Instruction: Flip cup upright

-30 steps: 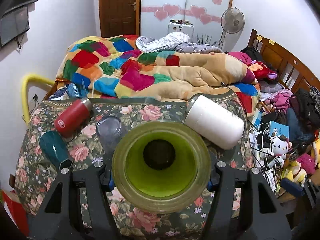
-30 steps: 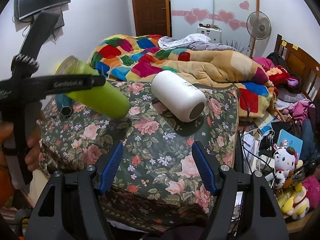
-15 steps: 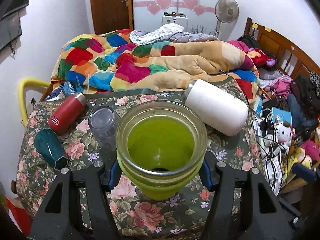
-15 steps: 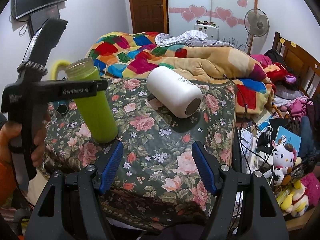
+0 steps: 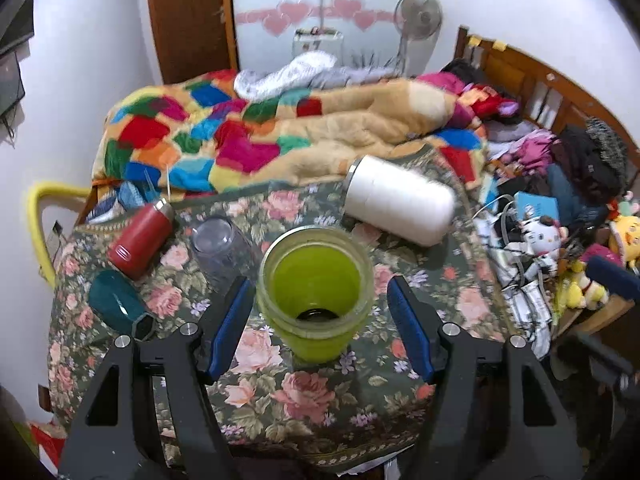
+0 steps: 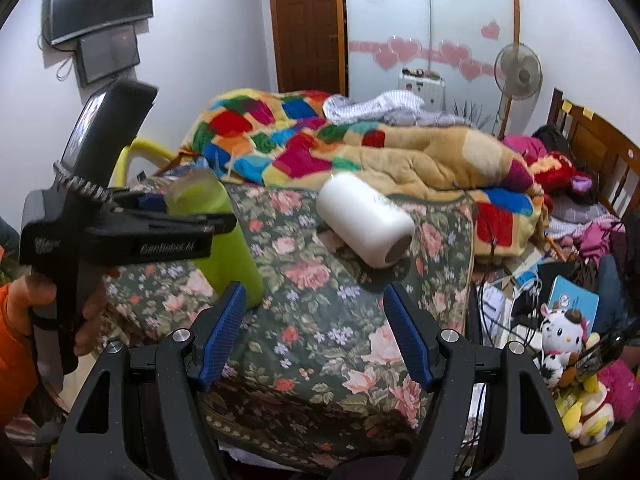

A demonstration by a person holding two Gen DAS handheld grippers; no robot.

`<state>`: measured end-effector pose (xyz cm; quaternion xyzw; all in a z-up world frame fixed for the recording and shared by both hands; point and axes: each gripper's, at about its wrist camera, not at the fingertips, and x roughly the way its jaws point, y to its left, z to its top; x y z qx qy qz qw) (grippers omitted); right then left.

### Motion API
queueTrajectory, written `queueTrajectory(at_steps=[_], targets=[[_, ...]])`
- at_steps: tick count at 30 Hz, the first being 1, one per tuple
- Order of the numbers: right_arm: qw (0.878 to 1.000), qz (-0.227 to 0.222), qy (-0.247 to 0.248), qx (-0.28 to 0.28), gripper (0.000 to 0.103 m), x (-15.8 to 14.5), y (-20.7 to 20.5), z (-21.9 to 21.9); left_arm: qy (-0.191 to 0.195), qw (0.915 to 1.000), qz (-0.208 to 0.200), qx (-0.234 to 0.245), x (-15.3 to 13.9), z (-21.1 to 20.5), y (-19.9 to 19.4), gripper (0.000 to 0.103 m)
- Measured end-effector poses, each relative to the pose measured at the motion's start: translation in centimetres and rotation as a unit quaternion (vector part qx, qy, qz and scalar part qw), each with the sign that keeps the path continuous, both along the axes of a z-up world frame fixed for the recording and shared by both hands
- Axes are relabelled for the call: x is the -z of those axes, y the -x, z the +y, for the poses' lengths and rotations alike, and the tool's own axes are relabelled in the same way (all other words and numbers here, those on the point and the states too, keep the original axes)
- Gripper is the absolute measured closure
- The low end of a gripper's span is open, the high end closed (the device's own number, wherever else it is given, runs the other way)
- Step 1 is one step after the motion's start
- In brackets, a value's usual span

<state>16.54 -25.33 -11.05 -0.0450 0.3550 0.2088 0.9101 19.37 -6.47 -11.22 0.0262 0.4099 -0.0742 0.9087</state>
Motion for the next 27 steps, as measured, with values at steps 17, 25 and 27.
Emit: queueTrajectory(at_steps=[17, 25, 27], targets=[[0.977, -0.177, -0.117, -0.007, 0.034, -10.8, 8.0, 0.8, 0.022, 0.9533, -0.296, -0.057, -13.8, 3.7, 17.6, 0.015], [0.966, -0.220, -0.133, 0.006, 0.022, -11.6, 10.5, 1.3, 0.013, 0.9317, -0.351, -0.093, -14.4, 4.0, 21.0, 0.000], [0.966, -0.220, -0.135, 0.011, 0.012, -11.4, 10.5, 1.3, 0.013, 0.9324, -0.348, -0.095, -14.2, 4.1, 21.2, 0.000]])
